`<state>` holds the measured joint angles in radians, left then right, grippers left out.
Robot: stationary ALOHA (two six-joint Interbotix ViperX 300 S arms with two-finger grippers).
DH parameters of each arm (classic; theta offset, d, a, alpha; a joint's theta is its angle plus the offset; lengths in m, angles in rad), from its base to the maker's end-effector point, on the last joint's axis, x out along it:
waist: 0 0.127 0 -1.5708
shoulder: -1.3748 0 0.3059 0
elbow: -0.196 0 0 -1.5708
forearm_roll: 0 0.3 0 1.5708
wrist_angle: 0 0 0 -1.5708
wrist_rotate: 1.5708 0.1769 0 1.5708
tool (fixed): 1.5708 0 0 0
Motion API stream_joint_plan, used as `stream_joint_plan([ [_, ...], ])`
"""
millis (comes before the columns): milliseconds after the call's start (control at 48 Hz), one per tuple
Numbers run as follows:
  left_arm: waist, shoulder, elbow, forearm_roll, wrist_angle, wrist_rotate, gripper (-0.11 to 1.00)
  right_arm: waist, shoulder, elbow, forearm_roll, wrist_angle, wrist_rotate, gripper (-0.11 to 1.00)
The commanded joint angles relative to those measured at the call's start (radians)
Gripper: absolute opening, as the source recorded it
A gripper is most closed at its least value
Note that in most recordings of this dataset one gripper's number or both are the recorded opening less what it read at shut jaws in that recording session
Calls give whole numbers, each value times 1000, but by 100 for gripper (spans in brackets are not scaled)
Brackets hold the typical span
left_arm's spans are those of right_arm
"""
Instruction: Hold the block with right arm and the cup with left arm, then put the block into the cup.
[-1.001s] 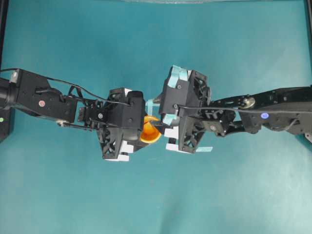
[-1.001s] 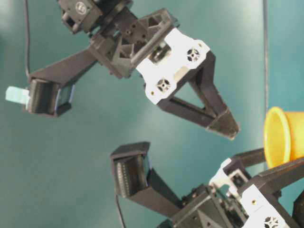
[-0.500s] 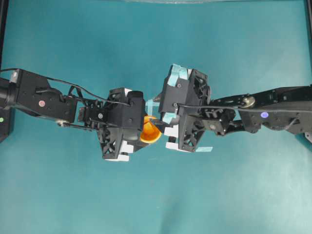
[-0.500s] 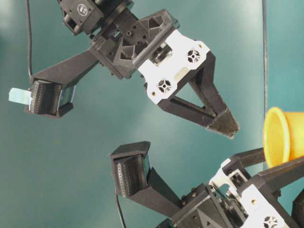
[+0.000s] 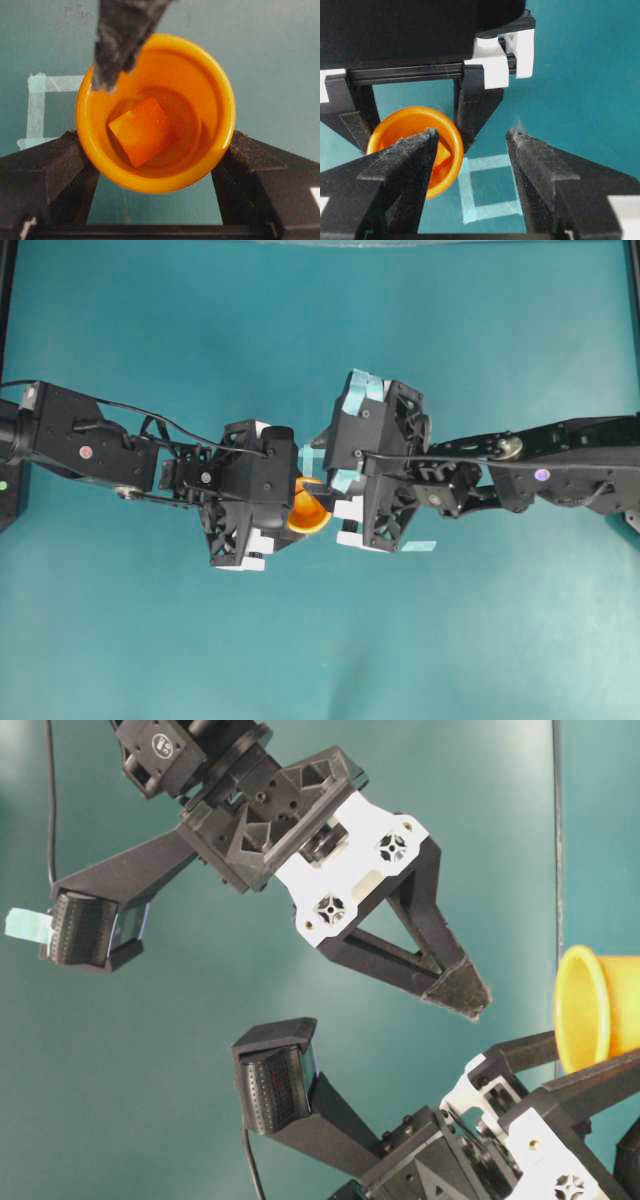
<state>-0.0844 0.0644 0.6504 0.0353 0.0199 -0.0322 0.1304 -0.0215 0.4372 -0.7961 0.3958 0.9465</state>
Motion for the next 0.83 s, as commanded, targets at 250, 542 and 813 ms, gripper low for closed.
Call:
stream_joint_plan([
  [250,2,-23,-11,-3,-5,-9,64,-2,-15,-43,6,-8,11,60],
  [542,2,-23,-11,-3,-5,-12,64,0,-15,-54,21,-9,20,60],
  [813,2,-23,-9,-3,-5,-12,64,-2,-15,-54,21,-9,21,60],
])
